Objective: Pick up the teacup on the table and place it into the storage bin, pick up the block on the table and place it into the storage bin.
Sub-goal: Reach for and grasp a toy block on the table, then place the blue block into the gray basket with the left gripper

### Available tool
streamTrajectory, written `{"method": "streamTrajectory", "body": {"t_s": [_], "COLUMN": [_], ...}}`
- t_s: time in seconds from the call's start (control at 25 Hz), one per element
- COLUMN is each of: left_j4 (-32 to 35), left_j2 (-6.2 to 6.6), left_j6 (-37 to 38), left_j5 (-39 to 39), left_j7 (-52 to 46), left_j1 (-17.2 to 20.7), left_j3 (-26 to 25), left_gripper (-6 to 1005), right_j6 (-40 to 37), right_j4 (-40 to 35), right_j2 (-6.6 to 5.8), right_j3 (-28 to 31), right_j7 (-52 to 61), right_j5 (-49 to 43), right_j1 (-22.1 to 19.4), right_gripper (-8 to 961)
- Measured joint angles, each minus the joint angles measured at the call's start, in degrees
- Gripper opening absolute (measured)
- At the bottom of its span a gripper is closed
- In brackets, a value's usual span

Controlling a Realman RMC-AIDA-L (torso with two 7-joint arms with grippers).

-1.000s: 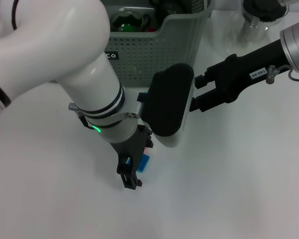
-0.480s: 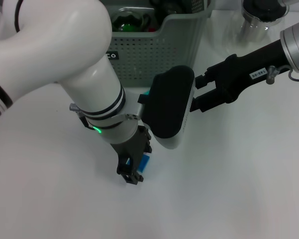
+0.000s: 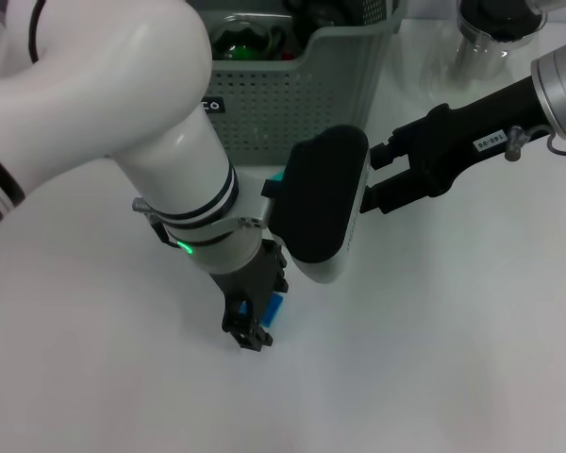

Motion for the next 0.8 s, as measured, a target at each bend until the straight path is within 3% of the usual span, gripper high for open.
{"method": "streamTrajectory", "body": {"t_s": [0.64,0.8], "left_j4": [-0.19,2.57], "left_j2": [0.0,0.0], "left_j6": [-0.37,1.56], "left_j5": [0.43,0.18], "left_j7": [-0.57,-1.23], "left_j1": [-0.08,0.83], "left_j3": [0.16,-1.07], "left_gripper": [501,446], "right_j6": [-0.01,-0.05], "right_j4": [0.0,0.0], "right_j2": [-0.09,-0.16], "right_j3": [0.0,0.02], "right_j7": [-0.31,-0.33], "right_j5": [0.23,0.27], "right_j1": [-0.48,-0.6], "right_gripper": [766,767]}}
